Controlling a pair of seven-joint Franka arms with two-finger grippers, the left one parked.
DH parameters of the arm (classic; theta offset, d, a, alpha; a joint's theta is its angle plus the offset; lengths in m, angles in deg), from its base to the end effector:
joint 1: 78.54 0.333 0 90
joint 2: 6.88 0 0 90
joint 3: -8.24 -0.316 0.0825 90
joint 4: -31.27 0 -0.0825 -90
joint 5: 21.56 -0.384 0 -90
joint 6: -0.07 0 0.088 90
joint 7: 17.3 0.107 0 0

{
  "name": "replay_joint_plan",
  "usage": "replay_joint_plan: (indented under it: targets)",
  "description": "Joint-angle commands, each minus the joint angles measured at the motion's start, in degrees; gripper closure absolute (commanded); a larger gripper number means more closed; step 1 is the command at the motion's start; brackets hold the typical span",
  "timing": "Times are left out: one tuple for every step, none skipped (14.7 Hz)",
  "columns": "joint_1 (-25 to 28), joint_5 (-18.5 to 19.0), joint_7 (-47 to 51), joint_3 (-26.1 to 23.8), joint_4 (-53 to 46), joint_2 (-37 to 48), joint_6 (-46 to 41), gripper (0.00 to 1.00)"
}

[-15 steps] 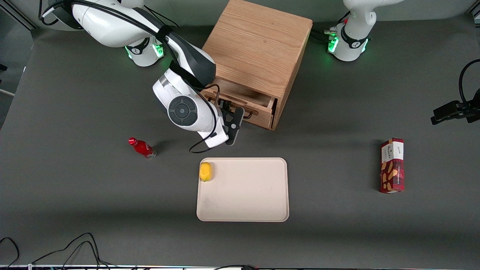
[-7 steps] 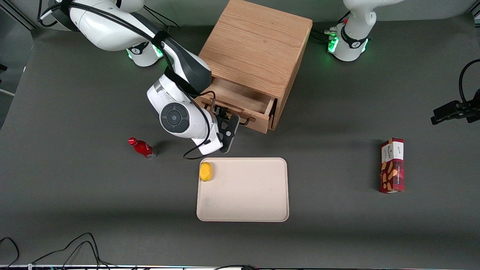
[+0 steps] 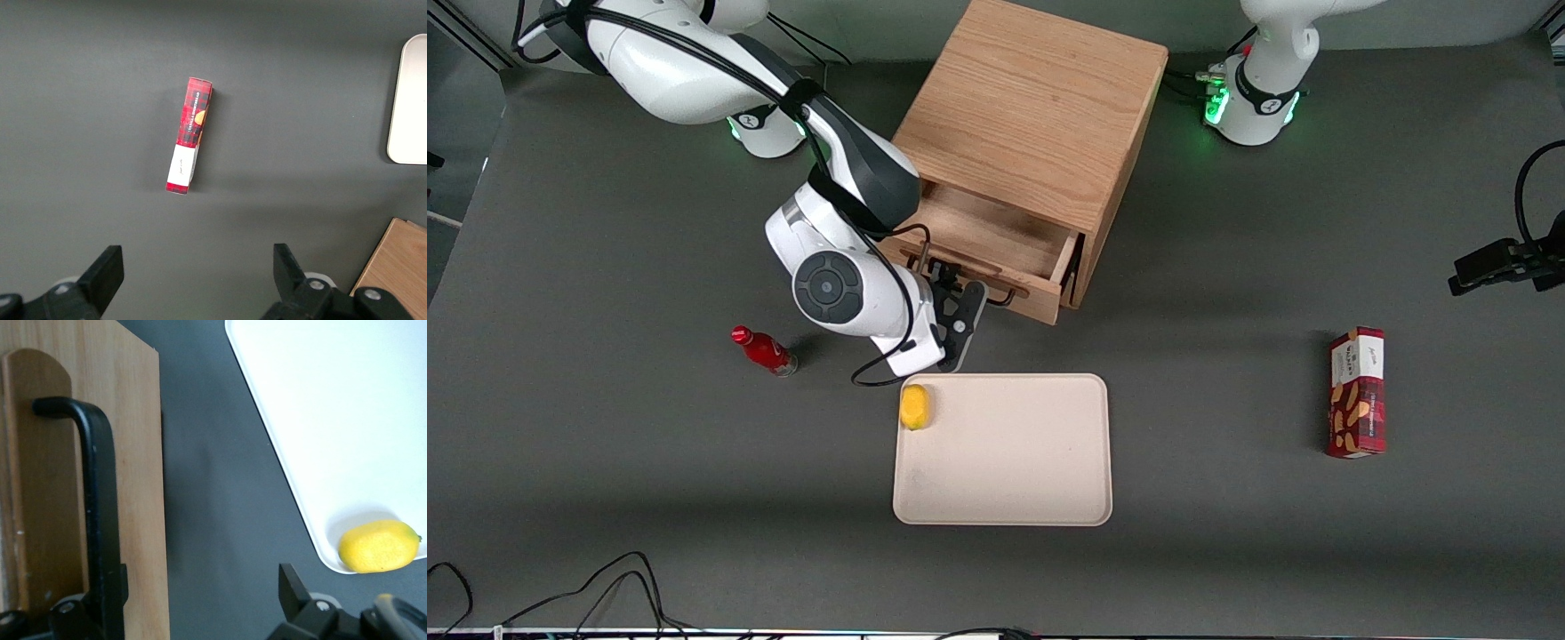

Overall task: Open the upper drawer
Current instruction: 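Pull the upper drawer handle outward with the right gripper, then keep pulling the upper drawer further open with the right gripper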

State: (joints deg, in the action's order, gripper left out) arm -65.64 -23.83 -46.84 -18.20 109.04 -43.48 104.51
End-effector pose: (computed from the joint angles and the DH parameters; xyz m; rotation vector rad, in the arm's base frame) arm 0.5843 0.3958 0.3699 -2.3982 -1.5116 0.1944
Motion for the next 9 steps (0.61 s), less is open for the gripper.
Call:
replay_joint_plan:
  targets:
    - [0.37, 0.86, -1.22, 0.25, -3.15, -1.63, -1.17, 0.0]
    - [0.28, 0.86, -1.22, 0.34, -3.33, -1.63, -1.17, 0.0]
    - [0.28, 0.86, -1.22, 0.34, -3.42, -1.63, -1.17, 0.0]
    - [0.28, 0.86, -1.22, 0.34, -3.85, -1.63, -1.17, 0.0]
    - [0.28, 0.86, -1.22, 0.34, -4.38, -1.72, -1.17, 0.0]
    - [0.28, 0.95, -1.22, 0.42, -4.56, -1.72, -1.17, 0.0]
    - [0.28, 1.03, -1.22, 0.42, -4.65, -1.72, -1.17, 0.0]
    - [0.28, 1.38, -1.22, 0.42, -4.73, -1.72, -1.17, 0.0]
    - [0.28, 1.39, -1.22, 0.42, -4.91, -1.89, -1.17, 0.0]
